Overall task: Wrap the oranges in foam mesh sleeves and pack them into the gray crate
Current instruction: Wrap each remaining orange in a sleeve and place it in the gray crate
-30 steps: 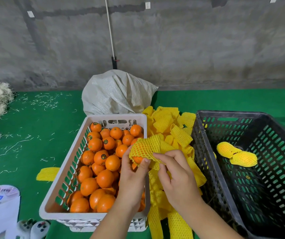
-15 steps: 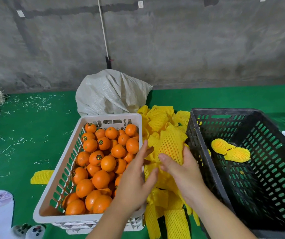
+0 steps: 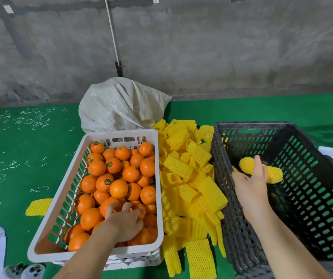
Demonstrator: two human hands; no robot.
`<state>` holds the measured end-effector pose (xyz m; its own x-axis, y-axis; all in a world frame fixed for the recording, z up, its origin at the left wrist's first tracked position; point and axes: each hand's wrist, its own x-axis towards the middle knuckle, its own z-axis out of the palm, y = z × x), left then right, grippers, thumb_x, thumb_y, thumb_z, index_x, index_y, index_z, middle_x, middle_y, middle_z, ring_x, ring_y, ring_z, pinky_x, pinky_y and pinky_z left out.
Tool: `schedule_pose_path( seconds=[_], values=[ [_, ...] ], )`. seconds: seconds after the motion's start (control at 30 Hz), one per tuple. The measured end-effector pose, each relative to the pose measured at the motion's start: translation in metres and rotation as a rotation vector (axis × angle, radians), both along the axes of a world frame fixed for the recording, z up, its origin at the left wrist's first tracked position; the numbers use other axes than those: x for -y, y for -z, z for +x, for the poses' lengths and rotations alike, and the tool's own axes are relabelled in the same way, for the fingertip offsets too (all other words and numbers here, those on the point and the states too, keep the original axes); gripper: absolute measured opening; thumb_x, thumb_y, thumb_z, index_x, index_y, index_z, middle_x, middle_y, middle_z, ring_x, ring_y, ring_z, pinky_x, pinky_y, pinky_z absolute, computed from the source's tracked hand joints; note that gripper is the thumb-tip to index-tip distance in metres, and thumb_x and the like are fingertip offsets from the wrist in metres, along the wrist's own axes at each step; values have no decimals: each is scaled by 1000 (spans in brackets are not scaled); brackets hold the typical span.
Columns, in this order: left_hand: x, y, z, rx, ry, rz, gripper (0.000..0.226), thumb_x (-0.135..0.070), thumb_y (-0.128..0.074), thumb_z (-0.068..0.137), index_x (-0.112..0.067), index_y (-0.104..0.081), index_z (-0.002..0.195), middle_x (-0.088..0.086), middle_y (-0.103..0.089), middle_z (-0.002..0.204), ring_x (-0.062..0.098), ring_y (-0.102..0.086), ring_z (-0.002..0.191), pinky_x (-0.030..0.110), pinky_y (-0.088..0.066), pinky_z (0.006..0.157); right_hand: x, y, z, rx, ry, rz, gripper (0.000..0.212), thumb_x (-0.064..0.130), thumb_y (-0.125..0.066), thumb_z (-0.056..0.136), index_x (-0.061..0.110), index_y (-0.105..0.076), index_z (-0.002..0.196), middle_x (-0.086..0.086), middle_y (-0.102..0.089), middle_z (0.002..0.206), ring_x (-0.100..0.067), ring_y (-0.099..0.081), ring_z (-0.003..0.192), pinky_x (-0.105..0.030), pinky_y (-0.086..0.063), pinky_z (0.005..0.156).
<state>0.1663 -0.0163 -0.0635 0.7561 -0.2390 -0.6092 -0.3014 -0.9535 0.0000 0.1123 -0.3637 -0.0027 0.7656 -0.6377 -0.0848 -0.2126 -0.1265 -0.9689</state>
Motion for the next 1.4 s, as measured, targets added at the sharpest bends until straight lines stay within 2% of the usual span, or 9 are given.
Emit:
schedule_pose_path(
  seconds=[0.07, 0.17, 0.33, 0.67, 0.87, 0.97, 1.1, 1.17, 1.4],
  values=[
    [5, -10, -7, -119, 45, -2, 69, -68, -28, 95, -40, -40, 158, 11, 0, 176, 28, -17, 160, 51, -26, 121, -4, 3, 1, -45, -108, -161, 79, 26, -61, 99, 48, -14, 159, 24, 3, 166, -14, -45, 133, -18, -49, 66],
    [5, -24, -10, -217, 42, -78, 63, -65, -53, 94, -44, -47, 153, 11, 17, 175, 28, -45, 148, 38, -50, 104, -15, 8, 0, -117, -243, -505, 72, 38, -60, 98, 47, -19, 157, 24, 6, 165, -25, -30, 149, -43, -54, 95],
    [-5, -26, -12, -165, -4, -336, 45, -48, -72, 89, -36, -56, 129, -4, -52, 137, 18, -59, 116, 38, -57, 96, -38, 22, -1, -293, -500, -1208, 62, 55, -49, 96, 44, -26, 152, -4, 4, 170, -32, -10, 149, -51, -27, 118],
    [12, -43, -26, 225, -897, -1386, 32, -45, -40, 112, -38, -55, 140, -8, -61, 132, 16, -62, 119, 44, -56, 98, -48, 65, 22, -1053, -780, -1039, 50, 37, -51, 99, 27, -45, 148, -11, 10, 170, -39, 2, 153, -47, -12, 123],
    [37, -51, -34, -6, -994, -1686, 26, -18, -46, 114, -34, -62, 126, -28, -73, 93, -2, -73, 85, 22, -60, 67, -59, 44, 24, -531, -600, -934, 39, 19, -48, 103, 21, -52, 142, 1, -32, 154, -27, -44, 132, -40, -39, 107],
    [54, -56, -43, -102, -988, -1779, 43, -46, -77, 91, -35, -62, 129, -5, -73, 119, 20, -73, 107, 43, -61, 93, -73, 15, 19, -206, -606, -520, 47, 10, -59, 96, 22, -56, 142, 3, -40, 139, -16, -53, 119, -15, -45, 84],
    [67, -52, -52, -237, -942, -1852, 64, -40, -89, 65, -28, -67, 124, 15, -63, 113, 29, -66, 84, 38, -57, 72, -97, -14, 3, -32, -761, -76, 69, 10, -62, 80, 56, -56, 131, 7, -70, 111, -9, -51, 61, -22, -50, 54],
    [69, -50, -55, -355, -968, -1903, 71, -36, -90, 67, -20, -65, 131, 20, -61, 111, 33, -64, 77, 37, -53, 63, -105, -21, -3, 37, -788, 62, 77, 11, -62, 79, 63, -49, 133, 28, -68, 116, 1, -48, 112, -20, -56, 65],
    [52, -48, -56, -493, -988, -1944, 78, -38, -87, 69, -14, -62, 139, 24, -62, 100, 35, -63, 70, 37, -55, 58, -112, -23, -13, 199, -601, 238, 21, 23, -71, 95, 40, -74, 107, 5, -77, 110, -16, -73, 104, -28, -59, 84]
  ],
)
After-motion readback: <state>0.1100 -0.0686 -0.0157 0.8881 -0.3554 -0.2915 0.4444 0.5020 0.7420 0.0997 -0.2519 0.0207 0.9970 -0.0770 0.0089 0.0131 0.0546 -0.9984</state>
